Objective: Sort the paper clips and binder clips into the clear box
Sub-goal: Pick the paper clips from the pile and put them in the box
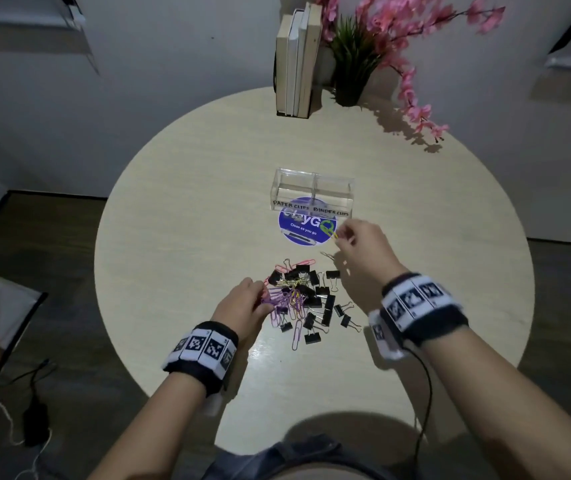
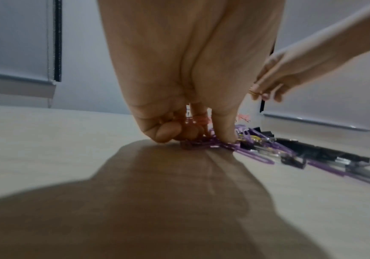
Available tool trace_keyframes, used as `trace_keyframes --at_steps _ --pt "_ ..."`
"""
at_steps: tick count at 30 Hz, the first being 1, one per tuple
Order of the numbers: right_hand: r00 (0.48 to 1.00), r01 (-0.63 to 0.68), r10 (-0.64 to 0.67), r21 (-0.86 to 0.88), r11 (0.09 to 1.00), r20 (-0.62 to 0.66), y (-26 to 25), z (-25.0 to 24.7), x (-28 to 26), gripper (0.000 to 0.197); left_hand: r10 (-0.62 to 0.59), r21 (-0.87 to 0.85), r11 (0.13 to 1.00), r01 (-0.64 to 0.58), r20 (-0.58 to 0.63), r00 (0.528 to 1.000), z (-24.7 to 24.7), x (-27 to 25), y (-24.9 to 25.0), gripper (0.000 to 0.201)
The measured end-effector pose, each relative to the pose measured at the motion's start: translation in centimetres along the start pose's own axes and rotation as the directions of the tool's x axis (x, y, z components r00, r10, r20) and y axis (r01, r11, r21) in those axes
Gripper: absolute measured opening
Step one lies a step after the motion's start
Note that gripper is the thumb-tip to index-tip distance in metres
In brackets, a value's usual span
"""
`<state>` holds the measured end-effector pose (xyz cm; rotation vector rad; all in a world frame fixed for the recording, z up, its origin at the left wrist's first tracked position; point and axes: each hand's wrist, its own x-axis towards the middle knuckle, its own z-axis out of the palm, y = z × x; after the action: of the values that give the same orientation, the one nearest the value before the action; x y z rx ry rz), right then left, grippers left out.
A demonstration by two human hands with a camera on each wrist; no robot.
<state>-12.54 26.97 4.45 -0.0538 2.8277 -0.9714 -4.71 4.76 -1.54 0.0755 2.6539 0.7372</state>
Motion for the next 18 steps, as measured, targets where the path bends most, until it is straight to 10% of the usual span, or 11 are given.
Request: trace_keyframes --at_steps 9,18 --pt "0.999 0.005 0.001 -0.125 0.992 0.045 -7.4 1.8 11.7 0.022 -0.012 -0.26 0.965 -0.041 -0.199 0.98 -2.8 -0.6 0.7 0.02" --pt "0.99 -0.11 0.122 0.161 0.981 -0.068 -1.3 2.1 3.8 0.019 0.094 -0.008 0.995 -0.104 -0.36 0.928 -11.7 12.6 7.7 0.03"
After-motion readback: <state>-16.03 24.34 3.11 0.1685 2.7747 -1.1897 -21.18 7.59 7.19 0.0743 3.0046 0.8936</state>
